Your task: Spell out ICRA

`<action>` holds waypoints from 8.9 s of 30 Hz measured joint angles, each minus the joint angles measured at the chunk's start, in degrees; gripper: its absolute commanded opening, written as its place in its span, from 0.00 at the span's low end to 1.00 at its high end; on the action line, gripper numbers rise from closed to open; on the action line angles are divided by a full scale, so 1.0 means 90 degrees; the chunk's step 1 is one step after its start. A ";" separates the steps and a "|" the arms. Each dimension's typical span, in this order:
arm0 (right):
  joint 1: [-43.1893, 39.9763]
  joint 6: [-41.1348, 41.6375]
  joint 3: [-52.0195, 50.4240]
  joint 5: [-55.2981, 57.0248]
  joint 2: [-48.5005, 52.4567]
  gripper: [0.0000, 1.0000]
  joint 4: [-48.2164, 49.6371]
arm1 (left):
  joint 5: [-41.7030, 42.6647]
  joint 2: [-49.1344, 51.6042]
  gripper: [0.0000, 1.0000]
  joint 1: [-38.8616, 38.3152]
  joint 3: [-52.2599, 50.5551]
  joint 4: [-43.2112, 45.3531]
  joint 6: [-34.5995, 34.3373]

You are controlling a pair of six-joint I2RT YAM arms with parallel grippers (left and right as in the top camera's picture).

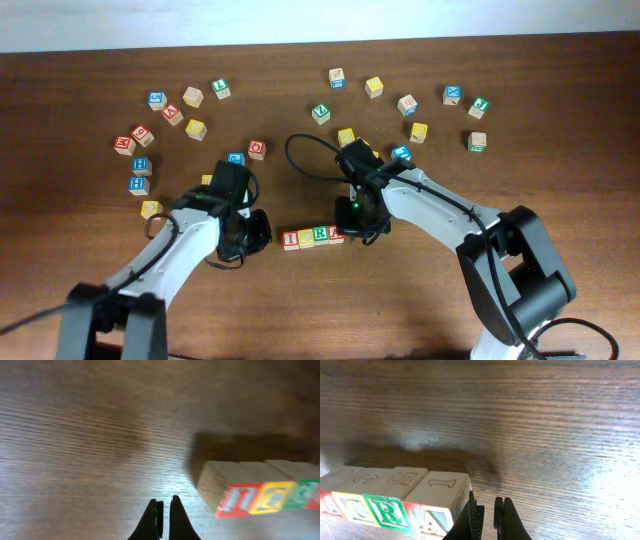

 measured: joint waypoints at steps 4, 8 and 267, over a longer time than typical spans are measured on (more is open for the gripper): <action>0.0000 0.0007 0.0000 -0.0024 0.0000 0.04 -0.0039 | 0.0342 0.0318 0.00 -0.0007 0.0000 0.0114 0.0000; 0.0000 0.0007 0.0000 -0.0046 0.0000 0.04 -0.0044 | 0.0415 0.0384 0.00 -0.0323 0.0000 0.0505 0.0000; -0.0342 -0.0236 0.2013 0.0780 0.1319 0.60 -0.2735 | -0.0384 0.0532 0.13 0.0107 0.0284 0.0165 0.0648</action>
